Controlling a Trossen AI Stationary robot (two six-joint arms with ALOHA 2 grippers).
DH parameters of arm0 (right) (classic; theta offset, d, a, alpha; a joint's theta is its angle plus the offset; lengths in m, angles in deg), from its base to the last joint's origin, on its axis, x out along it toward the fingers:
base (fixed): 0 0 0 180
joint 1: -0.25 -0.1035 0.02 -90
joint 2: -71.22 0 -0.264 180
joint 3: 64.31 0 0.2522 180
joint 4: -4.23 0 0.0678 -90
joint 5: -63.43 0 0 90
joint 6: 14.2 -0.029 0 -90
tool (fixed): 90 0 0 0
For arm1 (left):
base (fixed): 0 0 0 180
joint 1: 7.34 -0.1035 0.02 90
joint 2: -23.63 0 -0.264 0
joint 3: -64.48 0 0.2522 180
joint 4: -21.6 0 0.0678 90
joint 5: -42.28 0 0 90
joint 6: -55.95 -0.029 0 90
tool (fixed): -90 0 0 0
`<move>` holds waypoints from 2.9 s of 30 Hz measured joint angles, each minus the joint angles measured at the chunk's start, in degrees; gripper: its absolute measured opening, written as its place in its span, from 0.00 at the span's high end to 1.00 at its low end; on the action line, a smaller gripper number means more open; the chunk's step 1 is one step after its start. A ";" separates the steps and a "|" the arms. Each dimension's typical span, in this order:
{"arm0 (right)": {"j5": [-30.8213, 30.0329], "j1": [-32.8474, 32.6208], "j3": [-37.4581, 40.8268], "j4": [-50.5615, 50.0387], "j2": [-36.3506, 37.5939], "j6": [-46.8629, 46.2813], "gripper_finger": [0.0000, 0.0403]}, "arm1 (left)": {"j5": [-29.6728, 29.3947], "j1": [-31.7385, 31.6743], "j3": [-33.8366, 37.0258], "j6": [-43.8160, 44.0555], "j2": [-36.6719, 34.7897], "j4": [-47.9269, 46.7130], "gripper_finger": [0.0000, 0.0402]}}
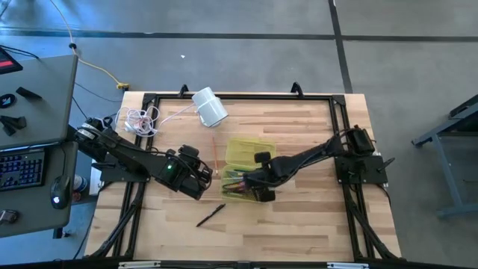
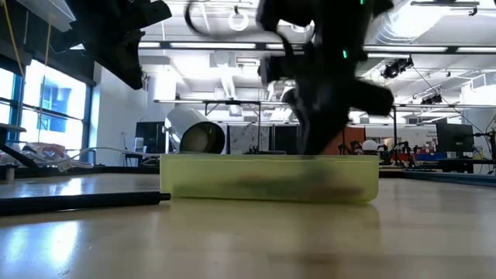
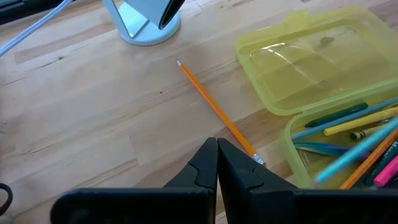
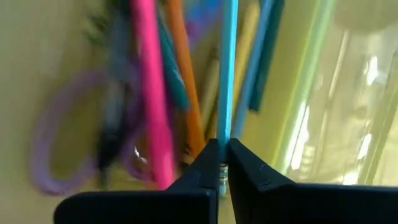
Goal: Pick & place school supplies into a supply box
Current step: Put the light green pencil into the supply box, then put the black pen into the supply box
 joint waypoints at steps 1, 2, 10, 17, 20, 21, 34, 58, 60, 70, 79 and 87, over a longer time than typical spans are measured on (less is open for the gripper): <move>0.35 0.64 1.13 0.56 -0.02 -0.04 1.00 | -0.02 0.00 0.00 0.00 0.00 0.01 0.88; 0.54 1.23 1.96 1.29 -0.02 -0.42 1.00 | 0.00 0.00 0.00 0.00 0.00 -0.01 0.88; 0.44 2.51 2.85 -0.72 0.02 0.19 0.91 | -0.24 0.00 0.00 -0.01 0.00 -0.07 0.88; 0.35 0.19 -3.06 -2.76 0.02 0.74 0.81 | -0.28 0.00 0.00 0.00 0.00 -0.07 0.88; 0.73 -1.63 -5.27 4.01 0.13 1.14 0.78 | -0.33 0.00 0.00 0.00 0.00 -0.07 0.88; 1.53 -2.42 -5.33 8.12 0.13 2.20 0.78 | -0.33 0.00 0.00 0.00 0.00 -0.05 0.88; 1.27 -9.71 -12.91 33.86 -14.24 21.95 0.77 | -0.85 -0.02 0.00 -0.02 0.00 1.22 0.88; 11.12 -5.73 -29.99 16.51 -27.14 18.00 0.94 | -0.26 0.00 0.00 -1.54 0.00 1.27 0.88; 11.42 -6.05 -31.83 12.48 -27.10 17.97 0.97 | -0.20 0.00 0.00 -1.55 0.00 1.18 0.88; -7.27 -13.01 -53.09 -21.63 -27.30 19.64 0.98 | 0.91 0.00 0.00 -1.98 0.00 0.87 0.88; -23.31 -12.05 -54.25 -48.71 -27.18 -4.74 0.97 | 2.40 2.39 0.00 -1.70 0.00 0.91 0.88; -23.15 -8.09 -38.47 -42.37 -24.26 -4.35 0.95 | 1.11 3.81 -0.02 -0.44 -0.02 0.67 0.88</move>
